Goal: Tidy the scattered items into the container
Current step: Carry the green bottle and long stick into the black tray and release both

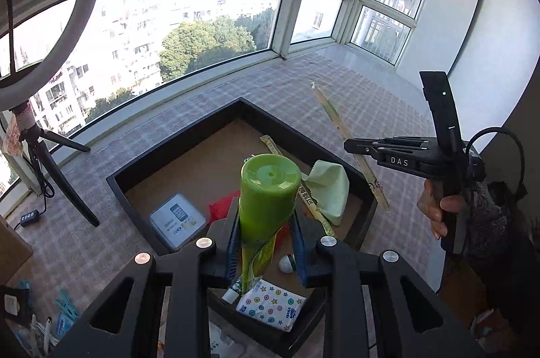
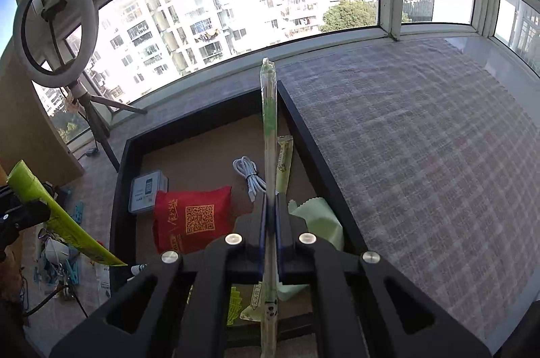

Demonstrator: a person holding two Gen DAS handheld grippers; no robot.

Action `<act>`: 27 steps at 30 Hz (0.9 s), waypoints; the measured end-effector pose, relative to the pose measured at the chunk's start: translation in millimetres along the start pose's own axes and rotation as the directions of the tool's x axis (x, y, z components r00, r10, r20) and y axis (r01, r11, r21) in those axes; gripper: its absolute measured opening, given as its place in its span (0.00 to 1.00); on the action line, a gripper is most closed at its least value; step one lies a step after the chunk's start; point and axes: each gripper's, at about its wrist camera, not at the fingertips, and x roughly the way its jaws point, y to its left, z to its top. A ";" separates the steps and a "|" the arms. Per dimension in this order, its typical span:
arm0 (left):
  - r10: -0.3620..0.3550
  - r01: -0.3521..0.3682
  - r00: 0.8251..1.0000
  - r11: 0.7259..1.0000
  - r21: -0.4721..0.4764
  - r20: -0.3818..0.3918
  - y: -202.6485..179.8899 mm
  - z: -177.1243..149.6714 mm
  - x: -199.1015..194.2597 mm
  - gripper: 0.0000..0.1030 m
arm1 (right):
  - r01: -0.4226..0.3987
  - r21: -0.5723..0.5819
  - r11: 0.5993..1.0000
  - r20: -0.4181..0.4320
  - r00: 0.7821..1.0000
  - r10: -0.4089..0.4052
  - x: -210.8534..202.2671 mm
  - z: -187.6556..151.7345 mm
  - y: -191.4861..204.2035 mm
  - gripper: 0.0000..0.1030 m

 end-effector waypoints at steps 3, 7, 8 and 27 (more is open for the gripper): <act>0.063 -0.063 0.997 0.998 -0.010 -0.034 6.3 10.1 18.1 0.36 | 0.038 -0.036 0.999 -0.032 0.999 -0.039 6.4 0.3 7.3 0.26; 0.126 -0.127 0.992 0.991 -0.046 -0.026 25.0 15.1 18.7 0.46 | 0.051 -0.032 0.998 0.005 0.999 -0.050 1.4 1.1 12.6 0.50; 0.127 -0.129 0.992 0.990 -0.058 -0.022 29.8 13.8 15.0 0.47 | 0.051 -0.031 0.998 0.009 0.999 -0.050 0.4 1.9 13.6 0.50; 0.266 -0.255 0.963 0.952 -0.168 0.045 92.6 -38.5 -72.5 0.47 | -0.026 -0.015 1.000 0.019 0.999 0.026 -15.4 0.7 44.4 0.50</act>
